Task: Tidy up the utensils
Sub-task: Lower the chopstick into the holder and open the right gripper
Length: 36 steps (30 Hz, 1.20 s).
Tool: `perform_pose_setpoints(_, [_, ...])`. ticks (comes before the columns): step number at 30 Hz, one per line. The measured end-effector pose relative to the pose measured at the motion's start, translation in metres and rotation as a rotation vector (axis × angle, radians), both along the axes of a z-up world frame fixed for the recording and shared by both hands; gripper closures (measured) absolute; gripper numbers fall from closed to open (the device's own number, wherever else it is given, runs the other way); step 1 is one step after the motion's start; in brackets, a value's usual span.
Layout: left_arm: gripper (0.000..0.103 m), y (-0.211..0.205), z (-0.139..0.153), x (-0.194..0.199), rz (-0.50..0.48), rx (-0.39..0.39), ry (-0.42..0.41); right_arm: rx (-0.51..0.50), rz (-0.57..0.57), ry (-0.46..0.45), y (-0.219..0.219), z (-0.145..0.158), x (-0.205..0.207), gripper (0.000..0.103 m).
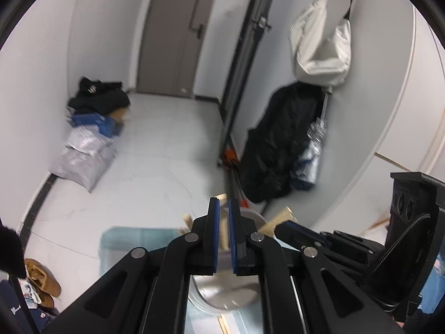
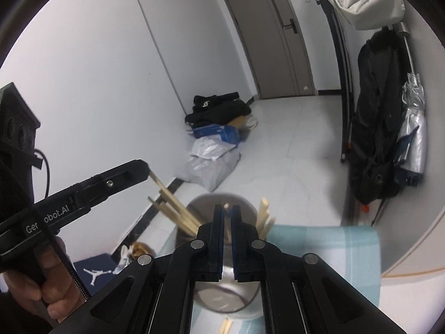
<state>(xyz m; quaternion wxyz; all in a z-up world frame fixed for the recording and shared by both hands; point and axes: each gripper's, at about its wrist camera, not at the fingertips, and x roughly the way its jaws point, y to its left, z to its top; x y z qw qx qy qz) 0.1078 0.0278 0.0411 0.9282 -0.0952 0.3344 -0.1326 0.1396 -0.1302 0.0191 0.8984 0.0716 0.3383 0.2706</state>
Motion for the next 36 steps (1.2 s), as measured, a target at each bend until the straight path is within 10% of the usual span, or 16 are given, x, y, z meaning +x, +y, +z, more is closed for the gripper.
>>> perform_pose_setpoints(9, [0.093, 0.005, 0.003, -0.018, 0.031, -0.01, 0.06, -0.026, -0.05, 0.002, -0.018, 0.004, -0.029, 0.094])
perform_pose_setpoints(18, [0.075, 0.008, 0.011, -0.055, 0.107, 0.003, 0.032, -0.013, -0.117, -0.03, -0.043, 0.021, -0.072, 0.067])
perform_pose_setpoints(36, [0.016, 0.006, 0.012, -0.116, 0.234, 0.033, -0.09, -0.032, -0.142, -0.076, -0.048, 0.012, -0.135, 0.039])
